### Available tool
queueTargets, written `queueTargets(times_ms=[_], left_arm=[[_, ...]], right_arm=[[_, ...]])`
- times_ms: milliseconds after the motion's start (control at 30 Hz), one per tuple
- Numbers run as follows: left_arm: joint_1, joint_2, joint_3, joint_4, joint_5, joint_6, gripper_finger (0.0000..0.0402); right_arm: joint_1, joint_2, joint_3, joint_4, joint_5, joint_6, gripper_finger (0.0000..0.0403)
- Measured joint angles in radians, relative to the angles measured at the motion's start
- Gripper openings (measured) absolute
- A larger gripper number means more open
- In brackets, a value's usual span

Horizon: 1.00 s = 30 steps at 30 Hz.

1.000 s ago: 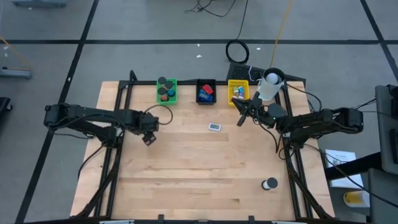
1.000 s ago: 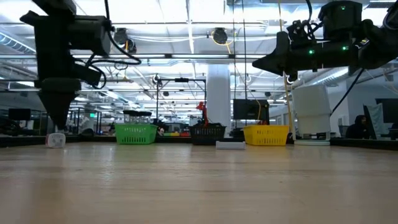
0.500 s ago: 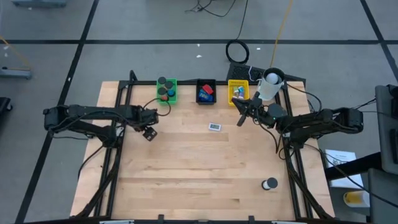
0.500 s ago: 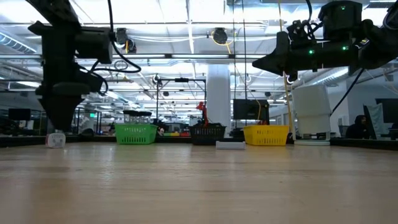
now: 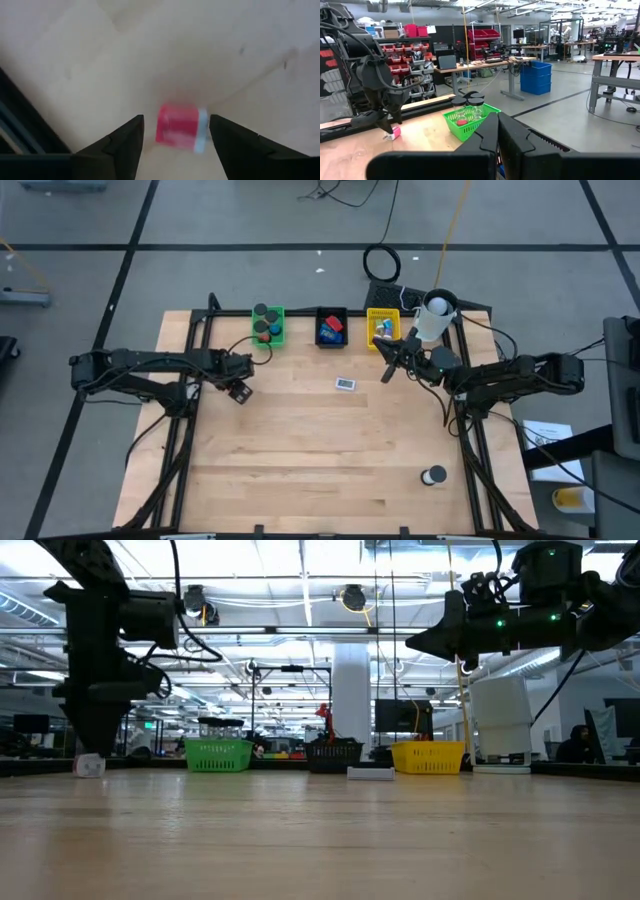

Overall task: Pick & Place Office items
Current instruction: Put the pink charger adapter into the yellow bin

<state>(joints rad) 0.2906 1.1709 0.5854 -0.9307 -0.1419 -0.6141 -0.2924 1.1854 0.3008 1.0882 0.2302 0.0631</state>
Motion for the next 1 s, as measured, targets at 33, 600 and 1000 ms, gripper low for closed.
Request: queueTargets(times_ms=[33, 600, 1000], left_arm=[[0.000, 0.000, 0.000, 0.002, -0.006, -0.002, 0.0228], [-0.001, 0.000, -0.008, -0.017, 0.013, -0.050, 0.0226], [-0.013, 0.000, -0.052, 0.007, 0.028, -0.080, 0.0253]], right_arm=[[0.000, 0.000, 0.000, 0.000, 0.000, 0.000, 0.0000], [0.000, 0.000, 0.000, 0.000, 0.000, 0.000, 0.0000], [0.000, 0.000, 0.000, 0.000, 0.000, 0.000, 0.0000]])
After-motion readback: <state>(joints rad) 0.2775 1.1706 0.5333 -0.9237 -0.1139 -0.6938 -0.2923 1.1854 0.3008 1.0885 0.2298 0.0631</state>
